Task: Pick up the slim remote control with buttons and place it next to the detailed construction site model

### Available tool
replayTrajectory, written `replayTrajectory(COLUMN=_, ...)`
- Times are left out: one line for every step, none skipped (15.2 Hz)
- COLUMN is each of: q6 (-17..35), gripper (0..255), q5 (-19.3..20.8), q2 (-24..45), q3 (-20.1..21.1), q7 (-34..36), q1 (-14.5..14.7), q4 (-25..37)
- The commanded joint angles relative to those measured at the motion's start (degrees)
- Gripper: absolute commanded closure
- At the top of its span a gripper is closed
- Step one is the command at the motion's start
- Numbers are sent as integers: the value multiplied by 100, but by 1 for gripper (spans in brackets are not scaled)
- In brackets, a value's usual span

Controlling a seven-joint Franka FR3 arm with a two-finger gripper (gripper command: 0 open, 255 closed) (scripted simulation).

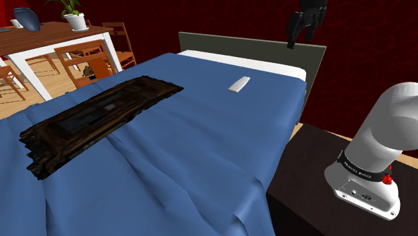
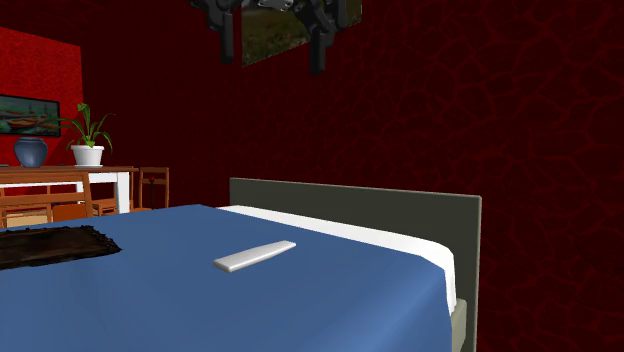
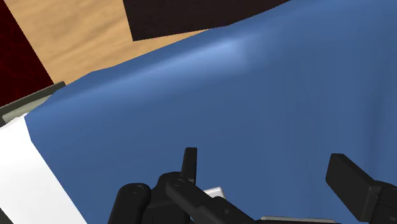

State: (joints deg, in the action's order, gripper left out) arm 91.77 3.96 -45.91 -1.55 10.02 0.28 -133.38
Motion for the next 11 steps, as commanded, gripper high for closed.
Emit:
replayTrajectory(q6=0, gripper=0, q5=0, q2=0, q3=0, q7=0, q1=0, q4=0)
replayTrajectory(q6=166, gripper=0, q5=-33, q2=178, q3=42, q7=180, q1=-46, q4=-5)
replayTrajectory(q6=329, gripper=0, q5=-65, q2=362, q3=83, q7=356, q1=-94, q4=0)
replayTrajectory(q6=488, gripper=0, q5=-94, q2=550, q3=122, q7=531, q1=-141, q4=13)
replayTrajectory(q6=644, gripper=0, q5=-119, q2=744, q3=159, q7=705, q1=-189, q4=34)
replayTrajectory(q6=796, gripper=0, q5=-142, q2=941, q3=193, q7=877, q1=-235, q4=64)
replayTrajectory(q6=943, gripper=0, q5=-161, q2=1142, q3=224, q7=1048, q1=-280, q4=102)
replayTrajectory(q6=1085, gripper=0, q5=-177, q2=1346, q3=252, q7=1218, q1=-325, q4=149)
replayTrajectory(q6=1223, gripper=0, q5=-192, q2=1553, q3=279, q7=1385, q1=-371, q4=202)
replayTrajectory(q6=1356, gripper=0, q5=-203, q2=1762, q3=302, q7=1552, q1=-415, q4=264)
replayTrajectory(q6=1483, gripper=0, q5=-212, q2=1973, q3=322, q7=1717, q1=-459, q4=332)
